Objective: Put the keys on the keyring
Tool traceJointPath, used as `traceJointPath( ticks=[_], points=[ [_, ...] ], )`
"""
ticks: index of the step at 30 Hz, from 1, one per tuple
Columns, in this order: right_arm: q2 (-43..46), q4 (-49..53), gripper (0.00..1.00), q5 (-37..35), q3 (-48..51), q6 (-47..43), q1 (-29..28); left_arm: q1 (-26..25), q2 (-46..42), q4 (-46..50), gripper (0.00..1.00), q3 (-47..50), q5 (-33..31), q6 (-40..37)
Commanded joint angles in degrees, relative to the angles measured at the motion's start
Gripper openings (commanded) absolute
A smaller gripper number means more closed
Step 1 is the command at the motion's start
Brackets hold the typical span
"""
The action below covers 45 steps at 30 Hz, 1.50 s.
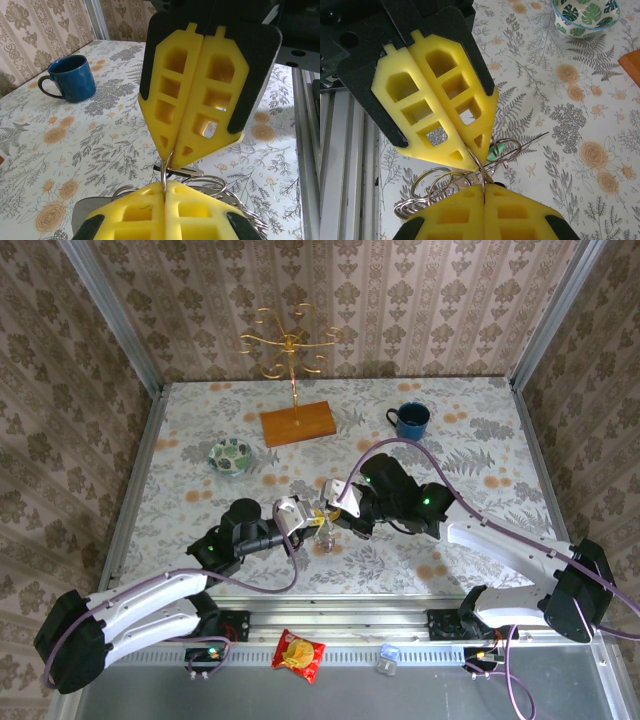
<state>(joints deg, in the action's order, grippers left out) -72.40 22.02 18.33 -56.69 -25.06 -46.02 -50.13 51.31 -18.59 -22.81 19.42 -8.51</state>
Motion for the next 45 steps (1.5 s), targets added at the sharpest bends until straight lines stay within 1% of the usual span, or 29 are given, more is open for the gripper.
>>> traceJointPath(
  ticks=[1,6,11,14,16,20,29,41,45],
  points=[
    [-0.7,-0.8,0.00,-1.6,-2.3,2.0,-0.4,-0.5,-0.3,-1.8,0.00,-1.8,1.1,0.5],
    [-1.4,-2.4,0.00,-2.4,-2.8,5.4,-0.3,-0.8,0.0,-1.0,0.00,-1.9,1.3,-1.5],
    [-2.1,-2.3,0.00,-3.6,-3.2,10.7,0.9,-2.1,-0.1,-1.0,0.00,-1.5,-0.2,-4.3],
    [-2.1,-2.7,0.00,-2.4,-2.5,16.4,2.9,-3.2,0.0,-1.1,0.00,-1.1,-2.3,-6.8],
    [-2.4,-2.2,0.00,-0.2,-2.4,19.0,4.0,-3.7,0.3,-2.3,0.00,-0.5,-4.0,-7.7],
    [-3.0,-1.5,0.00,2.9,-1.8,21.3,4.5,-4.6,0.7,-4.6,0.00,0.2,-6.2,-9.5],
    [-4.3,-0.9,0.00,8.8,-2.0,21.9,5.5,-5.3,1.0,-6.7,0.00,0.8,-8.0,-11.1],
    [-4.2,-1.1,0.00,9.6,-1.4,20.4,6.7,-5.4,1.1,-8.3,0.00,1.7,-9.9,-9.8],
    [-4.2,-1.5,0.00,11.5,-1.6,20.6,7.3,-5.5,1.2,-9.5,0.00,2.2,-10.4,-9.5]
  ],
)
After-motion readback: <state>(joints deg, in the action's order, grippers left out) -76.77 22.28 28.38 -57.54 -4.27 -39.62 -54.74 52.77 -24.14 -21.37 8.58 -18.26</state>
